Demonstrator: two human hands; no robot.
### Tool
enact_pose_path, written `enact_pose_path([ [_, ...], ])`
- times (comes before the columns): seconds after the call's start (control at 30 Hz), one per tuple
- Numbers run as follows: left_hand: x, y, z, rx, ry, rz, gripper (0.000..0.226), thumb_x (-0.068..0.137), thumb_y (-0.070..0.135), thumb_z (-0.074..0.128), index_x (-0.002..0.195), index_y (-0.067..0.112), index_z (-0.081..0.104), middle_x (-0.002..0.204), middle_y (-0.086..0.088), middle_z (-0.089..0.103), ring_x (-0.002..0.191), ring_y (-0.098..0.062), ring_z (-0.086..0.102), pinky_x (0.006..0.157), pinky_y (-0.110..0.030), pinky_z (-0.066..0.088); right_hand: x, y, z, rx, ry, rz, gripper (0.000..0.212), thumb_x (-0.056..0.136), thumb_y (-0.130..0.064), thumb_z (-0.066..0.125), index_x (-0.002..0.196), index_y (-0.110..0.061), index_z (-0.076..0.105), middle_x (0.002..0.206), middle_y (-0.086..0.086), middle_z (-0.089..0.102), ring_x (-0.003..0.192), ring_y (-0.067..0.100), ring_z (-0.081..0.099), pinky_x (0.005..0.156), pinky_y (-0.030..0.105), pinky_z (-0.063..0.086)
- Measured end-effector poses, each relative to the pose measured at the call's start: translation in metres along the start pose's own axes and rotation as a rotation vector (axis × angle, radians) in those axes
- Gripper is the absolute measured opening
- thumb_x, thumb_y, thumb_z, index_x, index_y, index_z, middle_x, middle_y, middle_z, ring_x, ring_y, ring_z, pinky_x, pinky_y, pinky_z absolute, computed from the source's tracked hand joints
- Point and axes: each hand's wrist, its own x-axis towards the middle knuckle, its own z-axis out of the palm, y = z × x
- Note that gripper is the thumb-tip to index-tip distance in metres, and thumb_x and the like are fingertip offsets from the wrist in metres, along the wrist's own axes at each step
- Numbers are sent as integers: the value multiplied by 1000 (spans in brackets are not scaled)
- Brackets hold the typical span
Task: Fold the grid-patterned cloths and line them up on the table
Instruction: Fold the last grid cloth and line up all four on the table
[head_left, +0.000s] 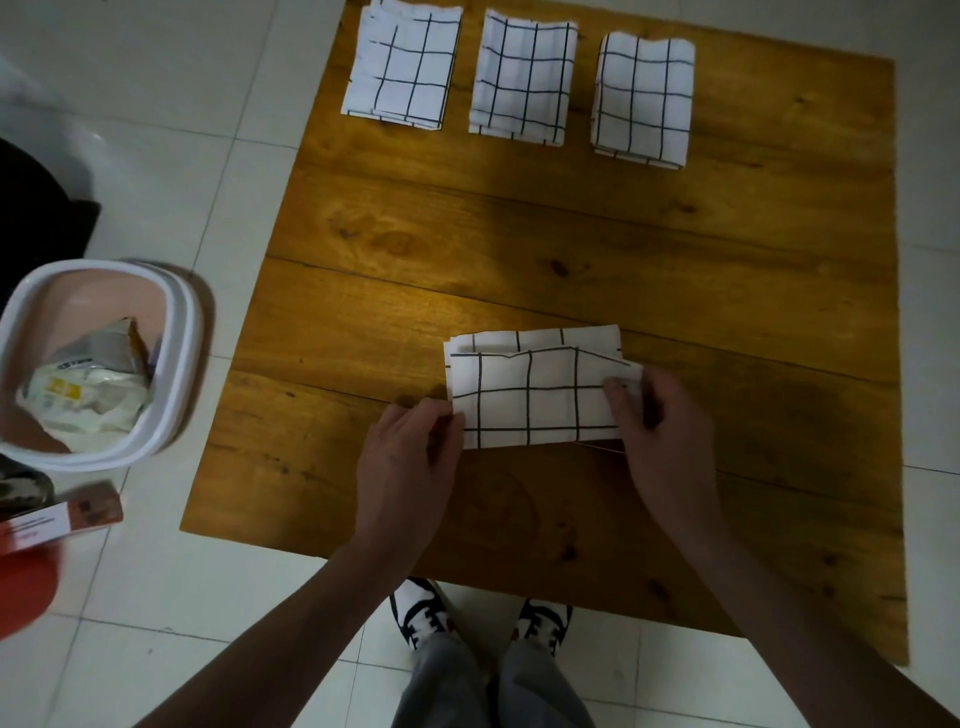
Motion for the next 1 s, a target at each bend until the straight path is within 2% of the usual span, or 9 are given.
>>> enact_pose_path([
  [0.17,6,2,-1,29,2,-34,22,101,41,54,104,24,67,84,8,62,74,-9,57,63,-32,52,17,-5,9,-119,63,-11,30,104,-40,56,123,-20,65,90,-15,66,76,3,66,60,27,58],
  [0.23,8,3,0,35,4,-54,23,100,41,54,105,24,68,84,9,63,75,-8,59,65,-31,53,23,-5,11,-147,68,0,29,104,-40,57,123,-20,64,88,-14,65,73,6,66,59,31,59],
  [0.37,14,6,2,64,18,-84,23,100,42,55,103,23,69,79,11,62,70,-5,56,60,-24,46,31,-4,13,-269,80,-3,30,104,-40,57,122,-18,64,90,-14,62,73,-3,59,61,20,51],
  [0.5,17,7,5,71,27,-101,20,102,39,57,102,23,69,76,12,61,66,-3,55,57,-23,42,34,0,12,-460,117,-24,25,104,-43,56,112,-20,63,94,-4,58,84,9,52,62,16,32],
  [0.63,22,9,6,129,40,-66,14,102,34,62,98,22,69,71,14,56,61,1,50,55,-20,34,36,4,12,-472,158,-14,24,104,-45,56,105,-21,63,94,-4,57,89,10,48,62,17,32],
  [0.77,23,9,10,193,42,-15,11,102,33,64,96,23,64,72,16,51,62,5,44,57,-20,35,38,9,12,-469,192,-15,24,103,-44,58,111,-22,62,99,-9,55,99,13,50,76,28,41],
  [0.83,23,8,12,189,42,-11,12,103,34,62,98,24,58,78,13,53,65,-2,48,60,-25,42,39,9,10,-461,207,-22,30,103,-45,57,122,-22,61,110,-5,58,105,16,50,85,32,43],
  [0.93,21,9,15,208,97,41,13,106,33,52,107,20,52,93,4,51,82,-13,49,71,-37,49,30,3,2,-496,213,-123,36,108,-40,50,138,-19,56,126,6,57,113,22,49,91,35,40],
  [1.0,14,10,17,244,98,180,23,104,30,47,119,15,56,105,-4,54,94,-15,48,80,-39,49,14,0,-2,-580,160,-268,39,110,-34,43,145,-18,52,136,9,55,120,24,49,95,39,42],
])
